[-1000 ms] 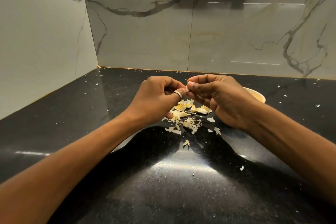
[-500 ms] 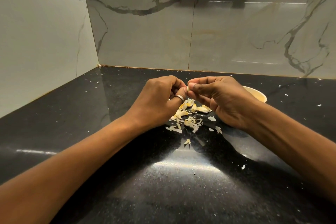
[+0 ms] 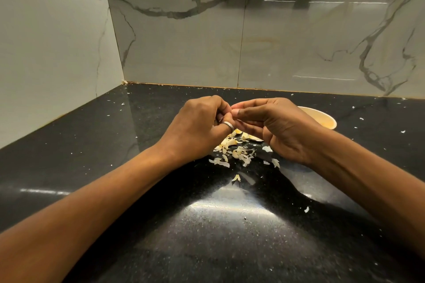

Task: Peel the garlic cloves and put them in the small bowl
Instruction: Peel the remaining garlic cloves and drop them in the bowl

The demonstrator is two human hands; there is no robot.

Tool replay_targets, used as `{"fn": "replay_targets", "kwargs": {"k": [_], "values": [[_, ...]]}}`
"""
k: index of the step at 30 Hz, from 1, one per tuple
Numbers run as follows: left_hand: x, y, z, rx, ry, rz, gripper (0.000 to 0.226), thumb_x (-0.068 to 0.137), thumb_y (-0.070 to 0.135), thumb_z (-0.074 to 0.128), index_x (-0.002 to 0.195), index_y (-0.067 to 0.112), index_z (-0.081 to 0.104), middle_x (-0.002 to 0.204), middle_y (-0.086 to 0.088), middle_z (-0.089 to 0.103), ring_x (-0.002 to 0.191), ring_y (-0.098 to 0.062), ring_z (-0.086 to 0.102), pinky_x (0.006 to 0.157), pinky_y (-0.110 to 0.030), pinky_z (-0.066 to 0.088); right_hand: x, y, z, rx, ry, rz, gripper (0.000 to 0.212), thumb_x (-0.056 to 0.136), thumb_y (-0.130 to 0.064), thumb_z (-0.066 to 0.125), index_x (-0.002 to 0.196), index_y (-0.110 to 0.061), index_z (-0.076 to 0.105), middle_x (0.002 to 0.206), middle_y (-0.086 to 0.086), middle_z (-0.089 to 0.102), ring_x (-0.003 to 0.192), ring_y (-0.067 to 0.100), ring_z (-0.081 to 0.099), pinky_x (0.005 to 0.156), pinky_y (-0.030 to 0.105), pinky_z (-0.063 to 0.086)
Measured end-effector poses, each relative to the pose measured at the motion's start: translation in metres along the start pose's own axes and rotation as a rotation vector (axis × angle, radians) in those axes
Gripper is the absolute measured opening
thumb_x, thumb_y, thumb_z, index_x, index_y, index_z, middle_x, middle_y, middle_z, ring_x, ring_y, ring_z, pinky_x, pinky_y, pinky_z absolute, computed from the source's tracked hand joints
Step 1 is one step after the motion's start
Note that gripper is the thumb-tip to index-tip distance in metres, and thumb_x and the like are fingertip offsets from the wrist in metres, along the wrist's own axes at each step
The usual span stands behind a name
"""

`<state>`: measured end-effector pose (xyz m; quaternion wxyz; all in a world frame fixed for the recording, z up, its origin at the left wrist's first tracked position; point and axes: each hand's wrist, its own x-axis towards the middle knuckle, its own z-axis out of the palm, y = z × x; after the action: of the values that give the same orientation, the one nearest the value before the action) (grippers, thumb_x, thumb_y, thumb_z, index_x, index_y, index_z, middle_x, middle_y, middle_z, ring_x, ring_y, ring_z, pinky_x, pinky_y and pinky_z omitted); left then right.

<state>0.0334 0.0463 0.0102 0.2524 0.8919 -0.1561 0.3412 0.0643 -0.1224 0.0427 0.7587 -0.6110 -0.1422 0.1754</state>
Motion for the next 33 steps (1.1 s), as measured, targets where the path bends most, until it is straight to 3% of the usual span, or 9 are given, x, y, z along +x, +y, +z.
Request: {"fn": "replay_targets", "kwargs": {"k": [5,13,22,26,28,30,33], "values": [[0.001,-0.002,0.0,0.0,-0.01,-0.01,0.01,0.092,0.029,0.061,0.093,0.02,0.066,0.076,0.016,0.057,0.066,-0.004,0.054,0.059,-0.03,0.048,-0.002,-0.002,0.0,-0.006,-0.003,0.012,0.011,0.085,0.015,0.063,0.091,0.008,0.069,0.08,0.016,0.072,0.074,0.018,0.074,0.068,0.022,0.061],[0.002,-0.004,-0.003,-0.019,0.01,-0.049,0.008,0.092,0.03,0.06,0.09,0.023,0.063,0.076,0.012,0.06,0.066,-0.007,0.056,0.06,-0.034,0.052,-0.005,-0.006,0.0,-0.004,0.006,0.026,0.014,0.087,0.015,0.06,0.098,0.012,0.068,0.091,0.023,0.07,0.082,0.023,0.073,0.071,0.023,0.062],[0.005,-0.005,-0.007,0.028,0.073,-0.101,0.006,0.093,0.024,0.064,0.088,0.022,0.063,0.072,0.016,0.055,0.061,-0.002,0.051,0.057,-0.019,0.037,-0.004,-0.006,-0.001,-0.007,-0.002,0.047,0.015,0.087,0.013,0.061,0.099,0.01,0.069,0.091,0.023,0.072,0.085,0.024,0.074,0.074,0.025,0.062],[0.005,-0.008,-0.007,0.04,0.083,-0.096,0.003,0.09,0.026,0.067,0.089,0.023,0.067,0.074,0.014,0.06,0.066,-0.003,0.057,0.063,-0.031,0.054,-0.004,-0.008,-0.002,-0.022,-0.003,0.058,0.016,0.087,0.014,0.059,0.099,0.008,0.069,0.093,0.022,0.072,0.085,0.024,0.074,0.073,0.024,0.062],[0.005,-0.008,-0.008,0.061,0.08,-0.079,0.014,0.084,0.031,0.064,0.094,0.023,0.071,0.079,0.013,0.065,0.07,-0.004,0.061,0.068,-0.035,0.059,-0.004,-0.008,-0.003,-0.028,-0.006,0.051,0.018,0.086,0.016,0.058,0.098,0.008,0.07,0.094,0.023,0.072,0.084,0.023,0.073,0.071,0.023,0.062],[0.005,-0.007,-0.009,0.087,0.08,-0.045,0.022,0.082,0.03,0.061,0.1,0.025,0.073,0.081,0.013,0.067,0.072,-0.004,0.063,0.07,-0.035,0.06,-0.004,-0.008,-0.003,-0.038,-0.002,0.047,0.02,0.086,0.016,0.057,0.1,0.01,0.069,0.094,0.022,0.071,0.081,0.022,0.072,0.069,0.022,0.061],[0.004,-0.006,-0.01,0.113,0.1,-0.047,0.009,0.084,0.035,0.069,0.089,0.031,0.075,0.07,0.02,0.062,0.065,0.003,0.06,0.063,-0.028,0.057,-0.003,-0.008,-0.004,-0.062,0.002,0.042,0.022,0.087,0.016,0.056,0.103,0.012,0.069,0.091,0.02,0.073,0.077,0.019,0.072,0.069,0.02,0.061]]}}
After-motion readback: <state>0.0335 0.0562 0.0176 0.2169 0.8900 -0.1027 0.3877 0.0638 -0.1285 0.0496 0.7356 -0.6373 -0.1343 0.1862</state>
